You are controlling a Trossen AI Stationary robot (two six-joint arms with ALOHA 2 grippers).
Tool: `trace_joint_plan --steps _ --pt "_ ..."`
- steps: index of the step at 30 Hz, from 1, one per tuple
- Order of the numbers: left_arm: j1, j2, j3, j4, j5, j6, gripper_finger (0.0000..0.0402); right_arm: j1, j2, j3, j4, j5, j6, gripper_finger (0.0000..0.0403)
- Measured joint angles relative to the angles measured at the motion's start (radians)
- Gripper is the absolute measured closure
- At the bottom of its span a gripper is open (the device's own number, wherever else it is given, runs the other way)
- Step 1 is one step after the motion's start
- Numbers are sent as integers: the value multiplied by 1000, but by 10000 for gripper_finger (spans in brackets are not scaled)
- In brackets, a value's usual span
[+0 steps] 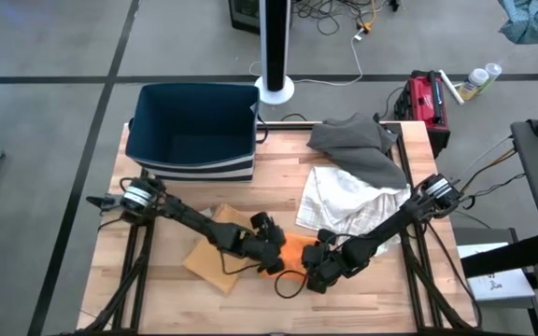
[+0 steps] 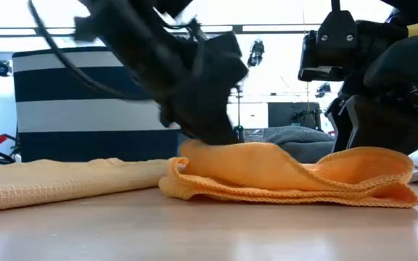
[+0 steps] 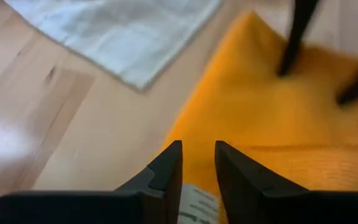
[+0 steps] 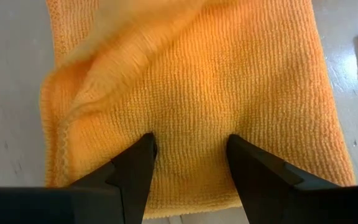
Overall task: Fold towel
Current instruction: Fold the orange kitchen towel
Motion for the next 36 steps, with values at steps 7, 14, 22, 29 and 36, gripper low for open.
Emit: trace_joint_plan --steps 7,14,22,29,36 --pt "-59 -80 -1 -422 -80 -54 308 2 0 -2 -2 -3 -4 203" --pt "-92 -116 0 -219 -105 -40 320 2 0 -2 -2 -6 -8 203" --pt "-19 -60 1 56 1 66 324 2 0 -2 1 -7 -9 203" --pt "15 -34 0 17 289 45 322 2 1 -2 1 -7 -3 203" --pt "-62 -63 0 -172 420 -3 324 2 1 -2 0 -8 1 203"
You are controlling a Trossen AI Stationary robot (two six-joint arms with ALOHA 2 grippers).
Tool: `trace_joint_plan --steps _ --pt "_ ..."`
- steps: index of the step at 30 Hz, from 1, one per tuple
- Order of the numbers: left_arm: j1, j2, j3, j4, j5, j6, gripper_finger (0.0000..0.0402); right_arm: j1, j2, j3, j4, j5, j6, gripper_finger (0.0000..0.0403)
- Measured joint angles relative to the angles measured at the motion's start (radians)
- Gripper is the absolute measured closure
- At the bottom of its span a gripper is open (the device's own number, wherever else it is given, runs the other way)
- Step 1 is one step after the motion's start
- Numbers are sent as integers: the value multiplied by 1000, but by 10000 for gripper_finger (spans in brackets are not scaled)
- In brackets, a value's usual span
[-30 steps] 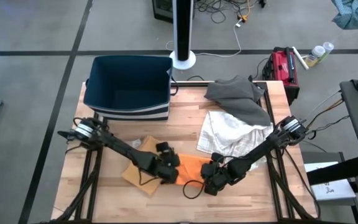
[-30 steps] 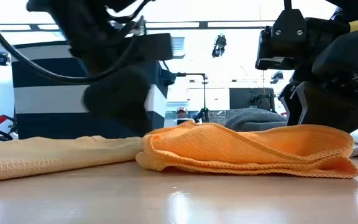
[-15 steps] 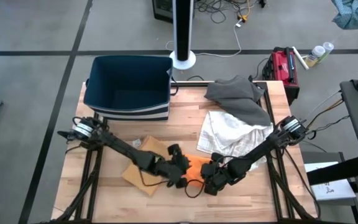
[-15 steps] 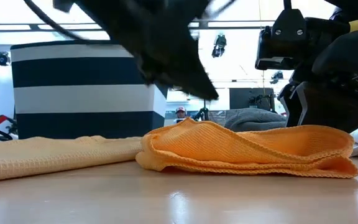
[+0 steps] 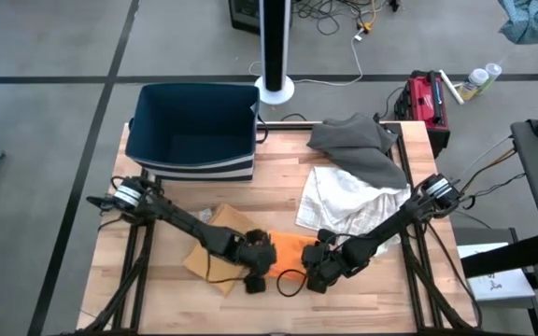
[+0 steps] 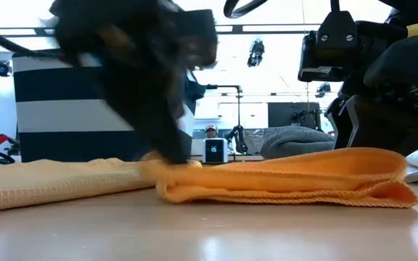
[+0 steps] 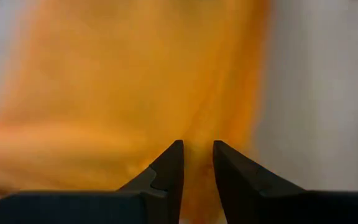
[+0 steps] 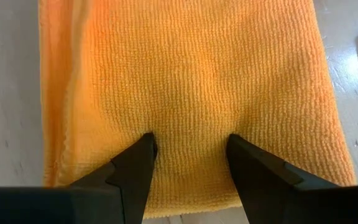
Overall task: Fold towel
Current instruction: Fold the orange kitchen towel
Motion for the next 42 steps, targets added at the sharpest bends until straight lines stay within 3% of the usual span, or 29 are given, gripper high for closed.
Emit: trace_joint_plan --steps 5,13,18,21,26,35,42 --pt "-69 -49 0 -12 32 -39 324 0 0 0 0 0 0 203" --pt "-97 -39 0 217 -108 -18 324 0 -58 -5 -42 -19 -9 203" --pt "-94 0 -1 224 -312 13 324 0 -109 -4 -119 -5 -8 203" --pt "-90 4 0 234 -379 14 324 5 -122 -3 -108 -6 -20 203" --pt "-89 5 0 224 -395 -13 324 31 -124 -2 -9 -103 -77 203" --pt "-58 6 -60 226 -422 -56 324 50 -124 -52 15 -99 -68 203" --pt "-62 6 -141 247 -346 -117 324 55 -126 -121 73 -120 -18 203"
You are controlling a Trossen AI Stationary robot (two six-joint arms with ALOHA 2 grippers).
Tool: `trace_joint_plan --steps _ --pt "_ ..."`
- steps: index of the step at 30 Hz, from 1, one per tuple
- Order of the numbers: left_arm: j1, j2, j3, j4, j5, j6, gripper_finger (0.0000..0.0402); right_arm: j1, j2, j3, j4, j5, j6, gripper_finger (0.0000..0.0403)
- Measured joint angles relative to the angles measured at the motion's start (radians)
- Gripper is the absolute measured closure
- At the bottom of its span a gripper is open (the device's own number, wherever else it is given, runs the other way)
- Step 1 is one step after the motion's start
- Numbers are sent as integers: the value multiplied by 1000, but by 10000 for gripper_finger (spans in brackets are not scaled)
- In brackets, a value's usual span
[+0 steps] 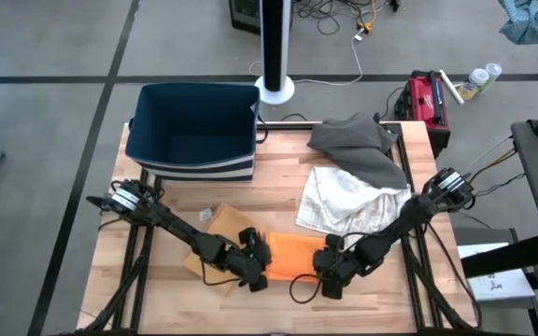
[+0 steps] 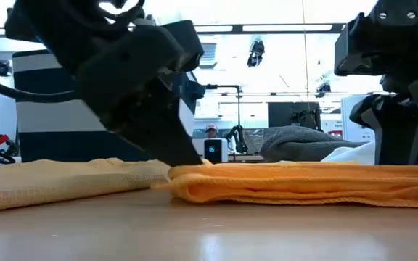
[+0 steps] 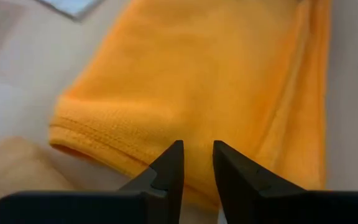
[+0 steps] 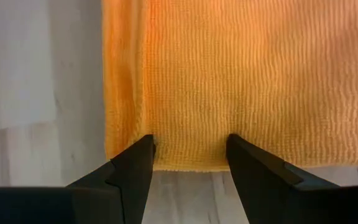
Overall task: Fold towel
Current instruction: Fold the orange kitchen towel
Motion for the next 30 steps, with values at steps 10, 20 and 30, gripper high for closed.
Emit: trace_joint_plan --steps 10,20,30 --pt "9 -100 66 -22 -46 188 324 13 -73 92 -31 50 -69 203" --pt "96 -6 21 -10 -80 183 324 47 77 77 -21 77 -2 203" --pt "86 9 15 -57 -69 160 324 52 51 112 -154 94 -65 203"
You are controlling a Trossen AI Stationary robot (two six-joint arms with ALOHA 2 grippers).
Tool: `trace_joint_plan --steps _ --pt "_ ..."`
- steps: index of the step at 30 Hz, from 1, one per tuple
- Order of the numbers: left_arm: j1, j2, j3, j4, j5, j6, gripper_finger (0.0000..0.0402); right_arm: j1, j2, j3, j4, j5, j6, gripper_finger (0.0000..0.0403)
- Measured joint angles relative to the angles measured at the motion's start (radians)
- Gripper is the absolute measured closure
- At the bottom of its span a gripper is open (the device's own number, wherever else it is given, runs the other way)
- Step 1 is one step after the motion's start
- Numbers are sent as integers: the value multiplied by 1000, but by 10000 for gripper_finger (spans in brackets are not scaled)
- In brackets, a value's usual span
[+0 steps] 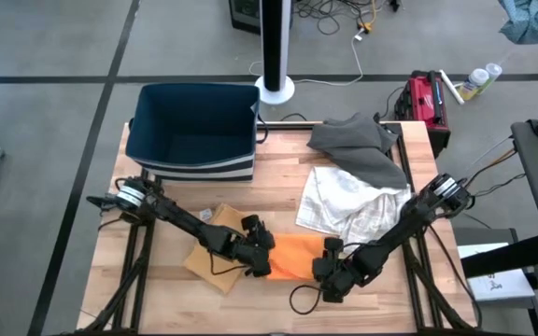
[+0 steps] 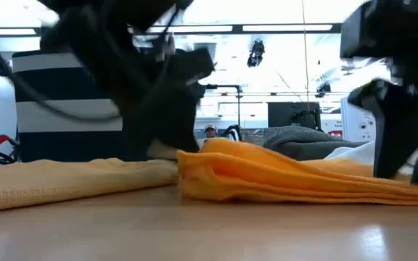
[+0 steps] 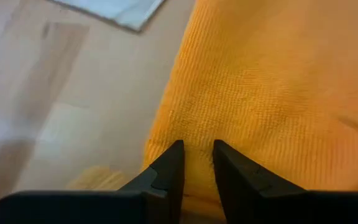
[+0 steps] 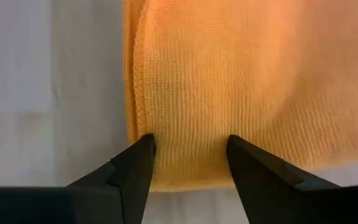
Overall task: Fold towel
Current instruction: Fold the orange kitchen towel
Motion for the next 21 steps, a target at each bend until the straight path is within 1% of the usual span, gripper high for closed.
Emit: trace_joint_plan --steps 5,8,11,13,14,18,21 --pt "-21 -117 33 36 -8 49 324 1 -107 48 -96 51 3 203" --pt "-31 -128 28 74 -7 67 324 -4 -137 44 -113 102 53 203" --pt "-51 -105 28 120 -10 72 324 -10 -150 29 -105 160 124 203" --pt "-70 -70 28 147 3 71 324 -10 -136 10 -84 165 130 203" --pt "-83 -49 28 170 25 70 324 -9 -123 3 -53 164 104 203" --pt "-133 24 27 309 81 74 324 -13 -56 -9 127 144 13 203" --pt "-154 65 28 296 83 54 324 -40 20 -8 201 105 -21 203"
